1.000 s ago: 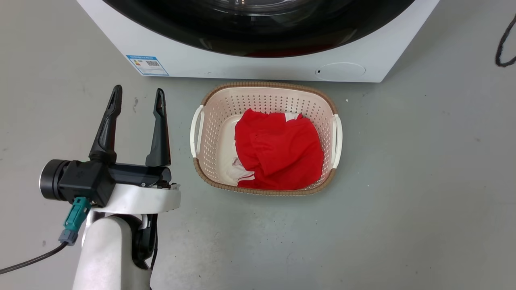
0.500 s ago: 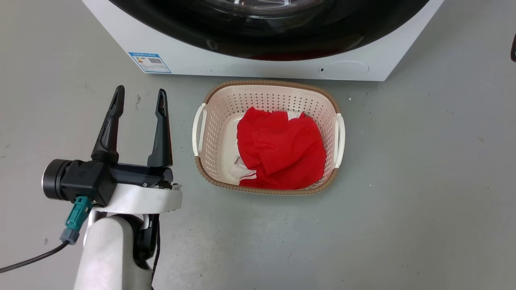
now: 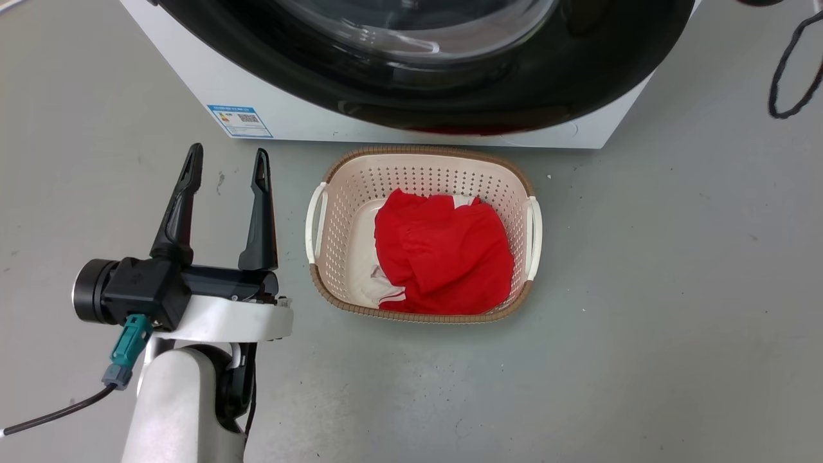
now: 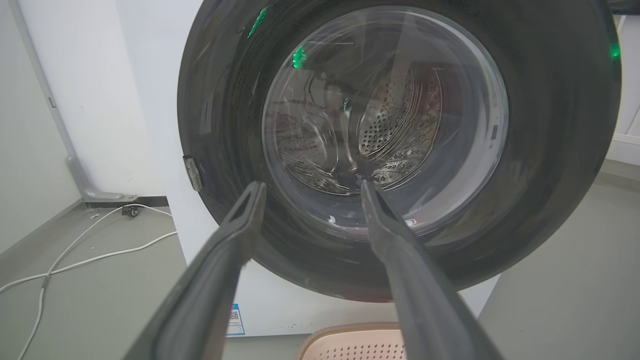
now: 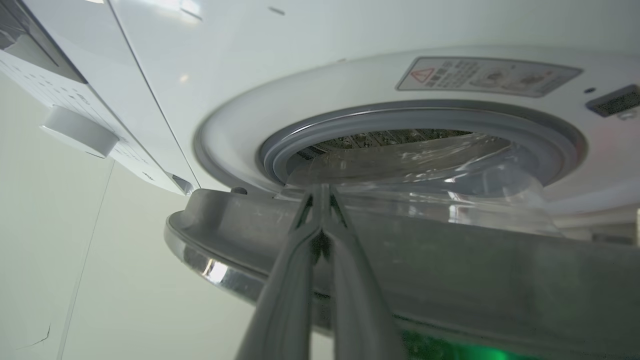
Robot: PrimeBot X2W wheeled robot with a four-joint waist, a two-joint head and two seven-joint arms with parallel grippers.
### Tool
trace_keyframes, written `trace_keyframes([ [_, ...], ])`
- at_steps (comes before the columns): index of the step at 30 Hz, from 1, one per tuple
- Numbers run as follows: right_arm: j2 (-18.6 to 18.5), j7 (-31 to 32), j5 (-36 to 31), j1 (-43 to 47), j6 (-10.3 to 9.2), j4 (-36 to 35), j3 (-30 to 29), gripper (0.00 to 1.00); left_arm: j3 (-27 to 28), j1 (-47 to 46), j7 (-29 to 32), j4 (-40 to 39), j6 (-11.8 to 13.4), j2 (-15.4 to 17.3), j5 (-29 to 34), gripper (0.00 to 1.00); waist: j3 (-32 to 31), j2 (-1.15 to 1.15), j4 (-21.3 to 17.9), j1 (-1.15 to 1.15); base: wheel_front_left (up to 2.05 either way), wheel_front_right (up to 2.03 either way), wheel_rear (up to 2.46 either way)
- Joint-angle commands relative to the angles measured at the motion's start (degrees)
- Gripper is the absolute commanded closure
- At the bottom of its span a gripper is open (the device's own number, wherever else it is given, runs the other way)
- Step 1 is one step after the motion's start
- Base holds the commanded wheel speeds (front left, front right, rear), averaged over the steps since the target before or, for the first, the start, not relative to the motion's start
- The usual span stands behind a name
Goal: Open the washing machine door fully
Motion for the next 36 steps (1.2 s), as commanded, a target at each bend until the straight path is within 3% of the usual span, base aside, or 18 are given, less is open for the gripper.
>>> trace_keyframes([
  [1,1.1,0.8,0.2,1.4,-0.04,0.0,0.2,1.00,-0.2,0.4,-0.1,0.0,0.2,0.0,-0.1,0.00,-0.2,0.00,-0.1,0.00,0.00,0.00,0.00],
  [9,1.6,6.6,0.8,2.6,-0.04,-0.1,0.7,1.00,-0.9,1.2,-0.1,0.5,0.4,0.0,0.0,0.00,-2.4,0.00,0.1,0.00,0.00,0.00,0.00],
  [19,2.5,16.3,2.2,9.7,-0.03,-5.2,1.0,1.00,-1.0,4.2,-0.1,1.5,0.4,0.0,0.3,0.00,-7.6,0.00,0.8,0.00,0.00,0.00,0.00],
  [36,5.7,23.8,5.8,21.9,-0.02,-16.7,1.2,1.00,-2.0,9.6,-0.1,2.9,0.8,0.0,-0.1,0.00,-15.3,0.00,3.8,0.00,0.00,0.00,0.00],
])
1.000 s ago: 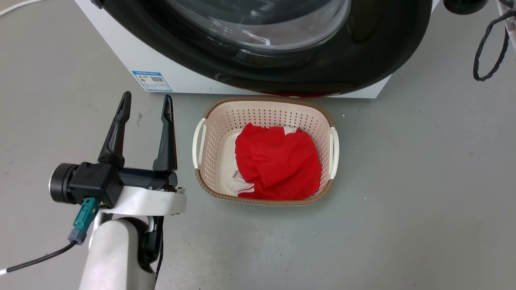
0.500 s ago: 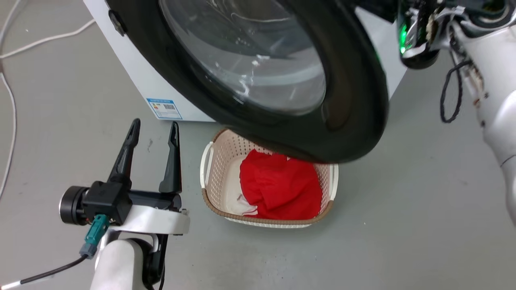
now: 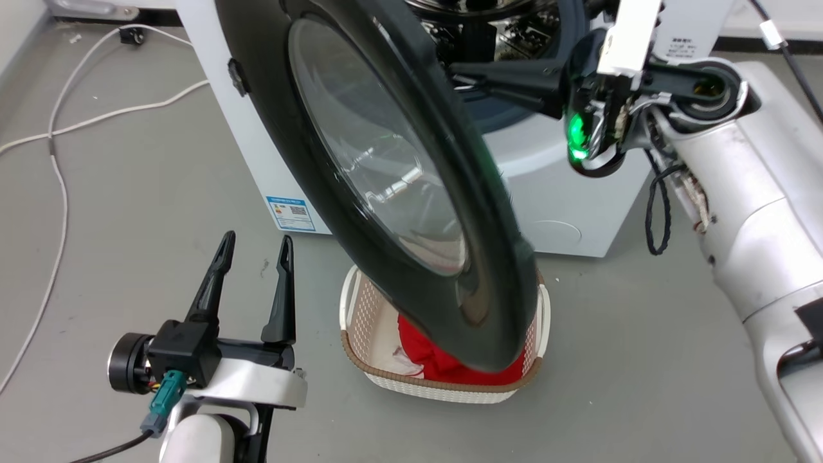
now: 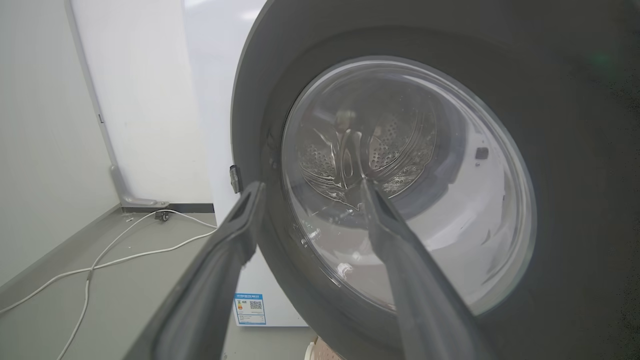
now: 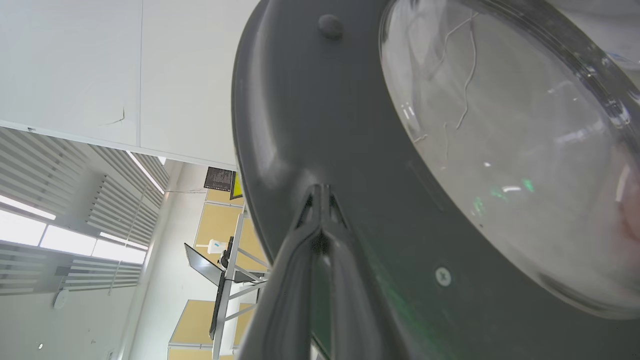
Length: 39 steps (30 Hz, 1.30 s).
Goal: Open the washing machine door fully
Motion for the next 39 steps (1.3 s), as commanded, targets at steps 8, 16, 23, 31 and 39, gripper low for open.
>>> trace_keyframes([
  [8,2.9,0.5,1.2,6.4,-0.04,-6.3,3.5,1.00,-0.9,1.5,-0.1,0.2,0.4,0.0,-0.4,0.00,-1.5,0.00,3.0,0.01,0.00,0.00,0.00],
  [16,3.8,-1.8,3.7,10.5,-0.01,-12.2,7.1,1.00,-1.2,1.7,-0.1,0.4,0.5,0.0,-0.2,0.00,-1.8,0.00,4.9,0.01,0.00,0.00,0.00],
  [23,4.0,-7.0,7.8,13.6,-0.01,-17.8,12.4,1.00,-1.1,2.2,-0.1,0.4,0.3,0.0,0.2,0.00,-2.2,0.00,6.2,0.01,0.00,0.00,0.00],
  [31,2.4,-22.2,6.7,17.3,-0.01,-22.0,12.2,1.00,-0.6,3.1,-0.1,0.4,0.4,0.0,0.4,0.00,-3.1,0.00,5.4,0.01,0.00,0.00,0.00],
  [39,-4.4,-45.5,-2.9,29.0,-0.01,-30.7,8.1,0.00,0.3,4.2,-0.1,0.3,0.1,0.0,0.7,0.00,-3.7,0.00,2.8,0.01,0.00,0.00,0.00],
])
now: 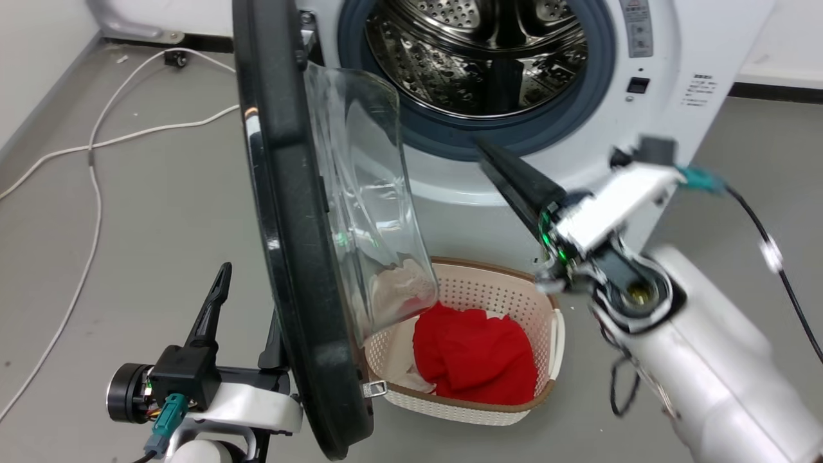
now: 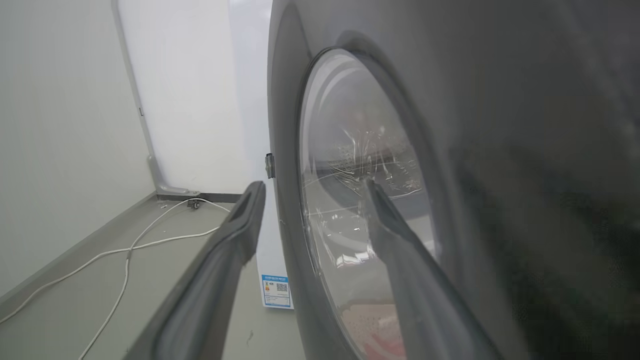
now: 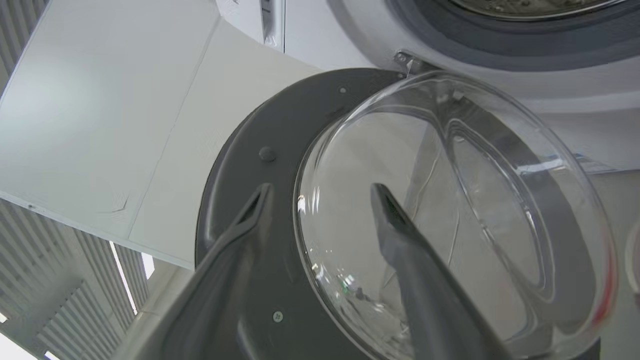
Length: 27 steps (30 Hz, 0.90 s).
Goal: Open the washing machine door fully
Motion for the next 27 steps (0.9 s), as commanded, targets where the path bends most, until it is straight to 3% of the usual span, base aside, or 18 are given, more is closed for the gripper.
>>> trace_keyframes([
  [1,-2.4,-7.1,-3.6,5.4,-0.02,-2.5,-0.8,0.00,0.5,0.8,-0.1,0.0,-0.3,0.0,0.4,0.00,-0.2,0.00,-1.4,0.00,0.00,0.00,0.00],
  [5,-7.0,-19.5,-13.0,11.5,-0.02,-3.4,-0.4,0.00,1.4,1.4,-0.1,0.0,-0.5,0.1,0.8,0.00,-0.4,0.00,-2.9,0.00,0.00,0.00,0.00],
  [8,-9.2,-23.3,-22.1,15.0,-0.02,-1.5,-2.4,0.00,2.0,2.2,-0.1,-0.1,-0.7,0.2,0.9,0.00,-0.9,0.00,-3.6,0.00,0.00,0.00,0.00],
  [9,-9.5,-23.6,-26.1,16.0,-0.02,-0.7,-5.8,0.00,2.2,2.5,-0.1,0.0,-0.7,0.2,0.9,0.00,-1.0,0.00,-3.8,0.00,0.00,0.00,0.00],
  [13,-4.7,-23.6,-50.5,24.2,-0.02,-3.1,-23.3,0.00,3.0,3.1,-0.1,-0.3,-0.8,0.2,1.2,0.00,-1.5,0.00,-4.5,0.00,0.00,0.00,0.00],
  [17,3.3,-23.6,-75.0,33.0,-0.03,-13.3,-37.1,0.00,3.3,3.7,-0.1,-0.2,-0.8,0.2,1.4,0.00,-2.0,0.00,-4.7,0.00,0.00,0.00,0.00],
  [22,7.5,-23.6,-95.5,41.5,-0.02,-25.7,-41.4,0.00,3.5,3.9,-0.1,0.0,-1.0,0.2,1.5,0.00,-2.3,0.00,-5.1,0.00,0.00,0.00,0.00],
  [27,7.7,-23.6,-102.6,47.3,-0.03,-32.2,-41.1,0.00,3.8,4.3,-0.1,0.1,-1.3,0.3,1.7,0.00,-2.7,0.00,-5.6,0.00,0.00,0.00,0.00],
])
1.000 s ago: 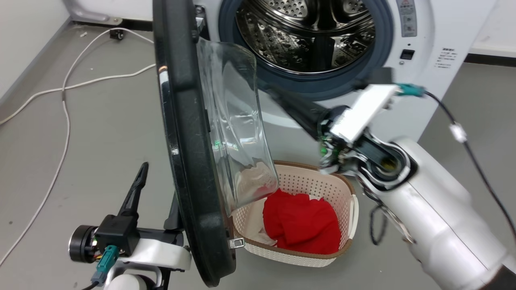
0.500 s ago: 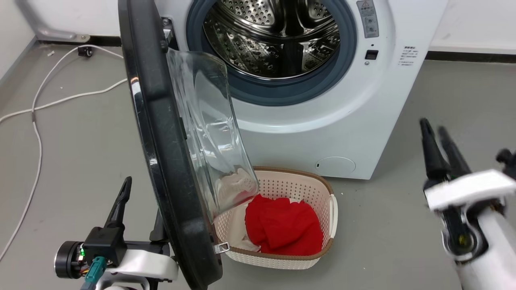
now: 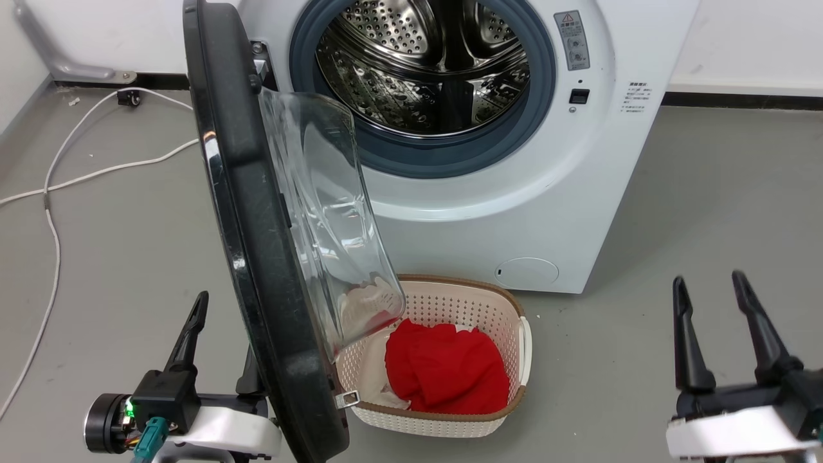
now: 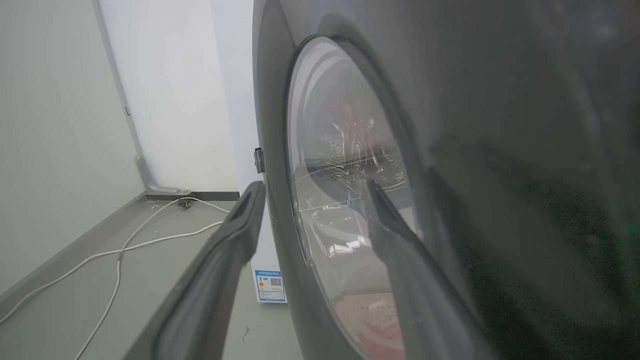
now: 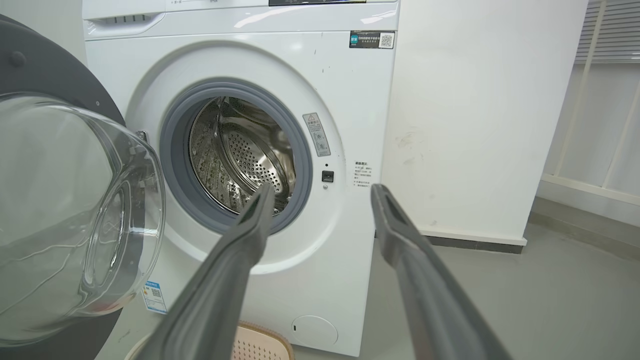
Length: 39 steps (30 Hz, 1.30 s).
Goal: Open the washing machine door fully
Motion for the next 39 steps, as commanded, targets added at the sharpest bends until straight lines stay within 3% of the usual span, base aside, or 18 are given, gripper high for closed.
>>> trace_keyframes([
  [1,0.2,-0.1,-0.7,2.3,-0.04,-0.9,0.3,0.00,0.1,0.7,-0.1,0.1,-0.3,0.1,0.4,0.00,-0.1,0.00,-0.2,0.00,0.00,0.00,0.00],
  [8,0.3,-0.1,1.4,6.3,-0.04,0.9,1.7,0.00,0.3,0.9,-0.1,0.2,-0.3,0.1,0.5,0.00,-0.2,0.00,-0.9,0.00,0.00,0.00,0.00],
  [21,0.3,-0.1,3.9,5.7,-0.04,2.4,2.3,0.00,0.9,1.0,-0.1,-0.2,-0.5,0.1,0.1,0.00,-0.2,0.00,-1.7,0.00,0.00,0.00,0.00],
  [22,0.3,-0.1,4.0,5.7,-0.04,2.5,2.4,0.00,1.0,1.0,-0.1,-0.3,-0.5,0.1,0.0,0.55,-0.2,0.00,-1.7,0.00,0.00,0.00,0.00],
  [23,0.3,-0.1,4.1,5.7,-0.04,2.5,2.4,0.00,1.0,1.0,-0.1,-0.3,-0.5,0.0,-0.1,0.87,-0.2,0.00,-1.7,0.00,0.00,0.00,0.00],
  [24,0.3,-0.1,4.1,5.7,-0.04,2.6,2.4,0.00,1.0,1.1,-0.1,-0.3,-0.6,0.0,-0.2,1.00,-0.2,0.00,-1.6,0.00,0.00,0.00,0.00],
  [33,0.3,-0.1,5.1,5.7,-0.04,3.2,2.5,0.00,1.5,0.7,-0.1,-1.5,-0.4,0.0,-0.4,1.00,-0.3,0.00,-1.3,0.00,0.00,0.00,0.00],
  [39,0.3,-0.1,5.9,5.3,-0.04,3.8,2.4,0.00,2.7,-1.1,-0.1,-6.9,0.2,-0.1,0.0,1.00,-0.5,0.00,-0.8,0.00,0.00,0.00,0.00],
])
